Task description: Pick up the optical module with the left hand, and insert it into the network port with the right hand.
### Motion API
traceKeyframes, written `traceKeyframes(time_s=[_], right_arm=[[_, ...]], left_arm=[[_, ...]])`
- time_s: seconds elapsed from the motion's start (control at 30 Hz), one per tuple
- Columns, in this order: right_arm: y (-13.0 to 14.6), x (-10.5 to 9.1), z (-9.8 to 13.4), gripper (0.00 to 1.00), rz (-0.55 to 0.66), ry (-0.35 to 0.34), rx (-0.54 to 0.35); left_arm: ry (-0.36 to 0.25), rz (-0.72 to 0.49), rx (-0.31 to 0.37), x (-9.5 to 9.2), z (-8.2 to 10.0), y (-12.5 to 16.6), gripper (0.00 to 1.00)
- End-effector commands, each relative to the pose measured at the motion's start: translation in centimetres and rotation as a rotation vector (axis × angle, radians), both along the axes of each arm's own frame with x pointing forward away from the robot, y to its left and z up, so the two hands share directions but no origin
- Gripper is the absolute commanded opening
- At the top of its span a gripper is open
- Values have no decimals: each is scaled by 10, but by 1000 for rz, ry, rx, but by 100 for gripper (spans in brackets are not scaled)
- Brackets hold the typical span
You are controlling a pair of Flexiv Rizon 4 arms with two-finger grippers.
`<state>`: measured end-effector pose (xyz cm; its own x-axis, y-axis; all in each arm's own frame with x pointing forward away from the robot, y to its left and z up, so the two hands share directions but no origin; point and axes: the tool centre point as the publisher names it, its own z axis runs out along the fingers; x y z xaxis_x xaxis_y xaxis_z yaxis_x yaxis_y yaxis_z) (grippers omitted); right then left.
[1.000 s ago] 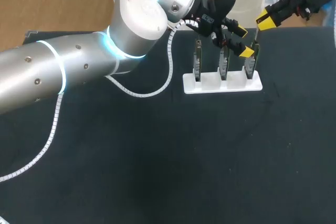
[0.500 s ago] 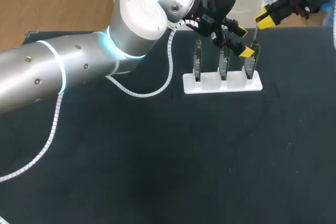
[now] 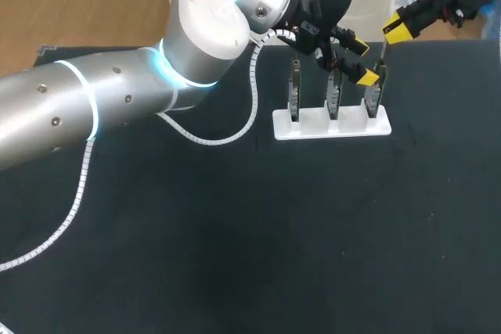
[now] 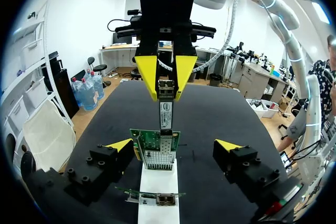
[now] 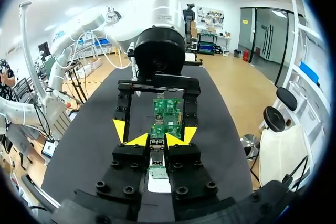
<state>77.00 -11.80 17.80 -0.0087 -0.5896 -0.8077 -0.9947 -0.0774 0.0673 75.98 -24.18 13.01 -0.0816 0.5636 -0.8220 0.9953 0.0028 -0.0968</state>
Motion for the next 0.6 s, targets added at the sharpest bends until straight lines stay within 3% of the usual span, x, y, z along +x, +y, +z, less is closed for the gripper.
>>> traceKeyframes(time_s=[0.03,0.6], right_arm=[[-1,1,-2,0,-3,6,-6],[1,-1,-3,0,-6,9,0]], left_arm=[[4,-1,8,2,1,-1,100],[4,-1,8,2,1,-1,100]])
